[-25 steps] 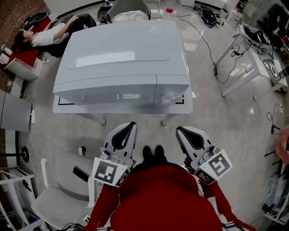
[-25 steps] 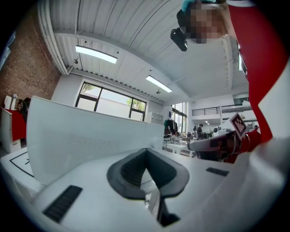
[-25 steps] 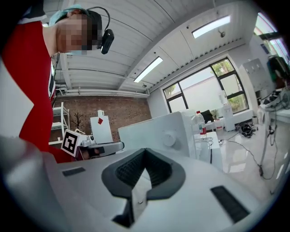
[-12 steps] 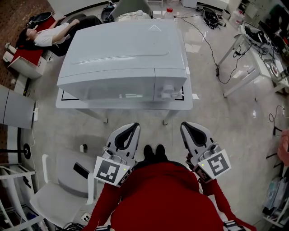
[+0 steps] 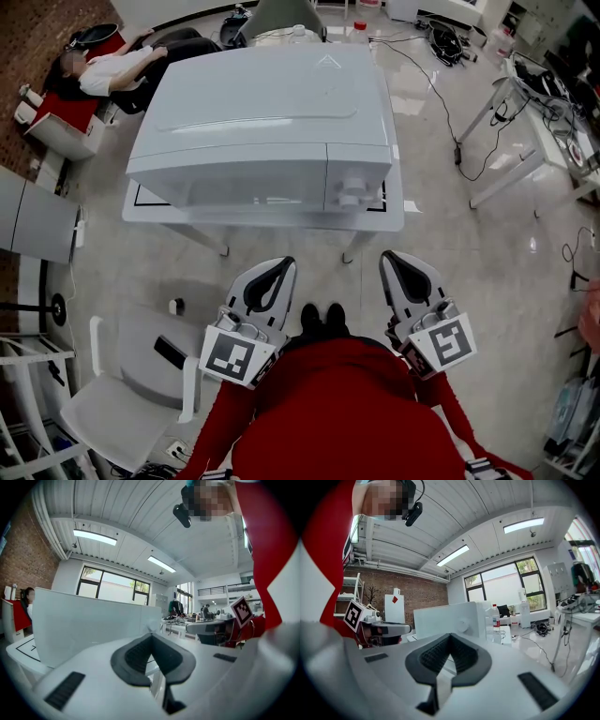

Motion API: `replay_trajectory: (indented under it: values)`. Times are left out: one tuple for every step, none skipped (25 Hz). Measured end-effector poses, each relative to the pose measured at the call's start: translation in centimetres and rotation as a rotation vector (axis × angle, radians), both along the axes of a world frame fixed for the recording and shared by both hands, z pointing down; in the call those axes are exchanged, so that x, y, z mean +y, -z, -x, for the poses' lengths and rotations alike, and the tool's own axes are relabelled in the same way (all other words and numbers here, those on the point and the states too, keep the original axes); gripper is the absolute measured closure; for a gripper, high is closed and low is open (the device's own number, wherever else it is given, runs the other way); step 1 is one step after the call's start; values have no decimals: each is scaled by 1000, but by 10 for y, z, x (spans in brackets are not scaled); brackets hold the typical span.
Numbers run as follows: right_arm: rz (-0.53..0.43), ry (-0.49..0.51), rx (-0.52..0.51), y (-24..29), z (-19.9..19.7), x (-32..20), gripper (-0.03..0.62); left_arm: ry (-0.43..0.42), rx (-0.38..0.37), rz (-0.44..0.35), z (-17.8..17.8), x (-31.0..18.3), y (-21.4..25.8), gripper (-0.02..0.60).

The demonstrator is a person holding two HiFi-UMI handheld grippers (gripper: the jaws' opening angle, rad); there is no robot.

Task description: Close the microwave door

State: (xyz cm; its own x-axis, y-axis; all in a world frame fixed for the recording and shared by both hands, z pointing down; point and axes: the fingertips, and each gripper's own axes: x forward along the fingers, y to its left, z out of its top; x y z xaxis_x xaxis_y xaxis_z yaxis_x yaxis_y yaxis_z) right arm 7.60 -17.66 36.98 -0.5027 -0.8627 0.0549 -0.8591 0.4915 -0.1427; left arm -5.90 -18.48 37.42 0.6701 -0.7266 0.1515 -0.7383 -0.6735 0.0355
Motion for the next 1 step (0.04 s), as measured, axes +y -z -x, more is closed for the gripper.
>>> replay_trajectory:
  values:
    - [-1,-2,-2,0,1,0,583,9,-10,9,1,0,-1,574]
